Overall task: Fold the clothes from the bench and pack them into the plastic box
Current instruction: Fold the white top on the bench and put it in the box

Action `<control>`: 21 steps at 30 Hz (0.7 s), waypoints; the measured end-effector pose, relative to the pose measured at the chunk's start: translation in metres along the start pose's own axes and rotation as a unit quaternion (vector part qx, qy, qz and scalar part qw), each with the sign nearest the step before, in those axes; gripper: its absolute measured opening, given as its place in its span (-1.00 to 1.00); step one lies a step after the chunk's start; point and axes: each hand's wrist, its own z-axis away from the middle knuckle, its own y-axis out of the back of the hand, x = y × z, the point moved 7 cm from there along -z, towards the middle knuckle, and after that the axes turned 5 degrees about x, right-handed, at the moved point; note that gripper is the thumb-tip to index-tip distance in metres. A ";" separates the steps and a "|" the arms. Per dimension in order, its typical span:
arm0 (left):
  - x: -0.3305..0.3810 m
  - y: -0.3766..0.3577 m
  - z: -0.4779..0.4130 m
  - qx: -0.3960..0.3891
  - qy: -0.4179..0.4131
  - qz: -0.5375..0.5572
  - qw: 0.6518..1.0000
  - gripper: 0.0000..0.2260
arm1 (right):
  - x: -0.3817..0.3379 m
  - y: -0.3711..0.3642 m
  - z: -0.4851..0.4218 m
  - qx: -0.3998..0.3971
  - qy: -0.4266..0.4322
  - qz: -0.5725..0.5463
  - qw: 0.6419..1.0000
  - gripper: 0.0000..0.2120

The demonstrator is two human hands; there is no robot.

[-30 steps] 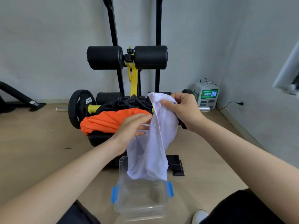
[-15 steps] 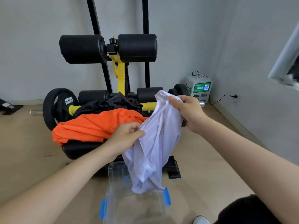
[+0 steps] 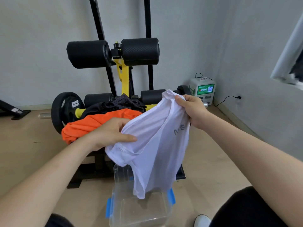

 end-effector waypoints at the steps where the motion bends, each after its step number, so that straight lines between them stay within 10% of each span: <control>1: -0.003 0.005 0.002 -0.001 -0.003 -0.032 0.999 -0.75 | -0.005 0.003 0.000 0.005 0.011 -0.001 1.000 -0.71; 7: -0.013 0.009 0.012 -0.017 0.004 -0.133 0.991 -0.96 | -0.006 0.014 -0.002 0.031 0.037 0.010 0.999 -0.76; 21: -0.032 0.036 0.014 0.059 0.039 0.146 0.987 -0.72 | 0.007 0.015 0.003 -0.023 0.036 0.070 0.997 -0.68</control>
